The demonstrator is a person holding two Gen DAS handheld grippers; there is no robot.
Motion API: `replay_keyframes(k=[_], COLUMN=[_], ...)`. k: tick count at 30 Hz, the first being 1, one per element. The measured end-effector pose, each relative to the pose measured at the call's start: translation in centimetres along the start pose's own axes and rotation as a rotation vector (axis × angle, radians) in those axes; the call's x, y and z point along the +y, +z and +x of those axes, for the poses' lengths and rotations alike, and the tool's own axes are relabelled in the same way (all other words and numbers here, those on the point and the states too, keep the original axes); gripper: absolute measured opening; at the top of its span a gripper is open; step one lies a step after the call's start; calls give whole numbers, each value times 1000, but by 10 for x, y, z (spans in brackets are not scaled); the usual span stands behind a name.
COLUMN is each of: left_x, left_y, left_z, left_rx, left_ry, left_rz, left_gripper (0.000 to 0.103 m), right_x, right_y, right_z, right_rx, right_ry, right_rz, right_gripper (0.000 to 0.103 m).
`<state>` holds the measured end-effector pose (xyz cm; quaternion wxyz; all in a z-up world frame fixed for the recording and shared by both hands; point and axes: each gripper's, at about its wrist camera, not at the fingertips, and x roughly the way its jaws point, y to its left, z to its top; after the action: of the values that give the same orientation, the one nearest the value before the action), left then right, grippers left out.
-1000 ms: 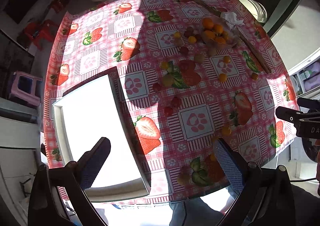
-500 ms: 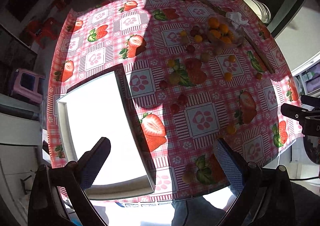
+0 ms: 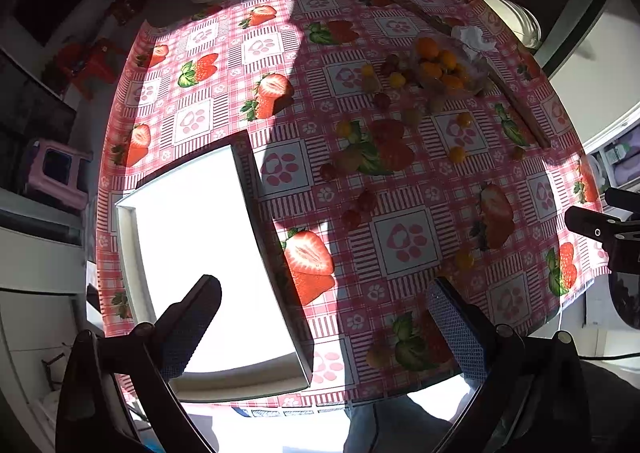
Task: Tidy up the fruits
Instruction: 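Move both tools over the scattered small tomatoes beside the white tray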
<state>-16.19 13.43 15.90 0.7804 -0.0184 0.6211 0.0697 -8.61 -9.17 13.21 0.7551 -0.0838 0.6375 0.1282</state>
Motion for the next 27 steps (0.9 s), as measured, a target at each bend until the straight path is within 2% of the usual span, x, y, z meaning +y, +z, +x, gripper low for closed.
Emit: replay_keyframes(k=[27], left_x=[5], left_y=[9], left_z=[25], left_rx=[15], left_ry=[-19], left_rz=[-41], left_gripper=[103], right_x=[3], right_y=[12], right_z=[4], right_rx=[0], right_ry=[-27], right_rz=[-55], right_gripper=[103])
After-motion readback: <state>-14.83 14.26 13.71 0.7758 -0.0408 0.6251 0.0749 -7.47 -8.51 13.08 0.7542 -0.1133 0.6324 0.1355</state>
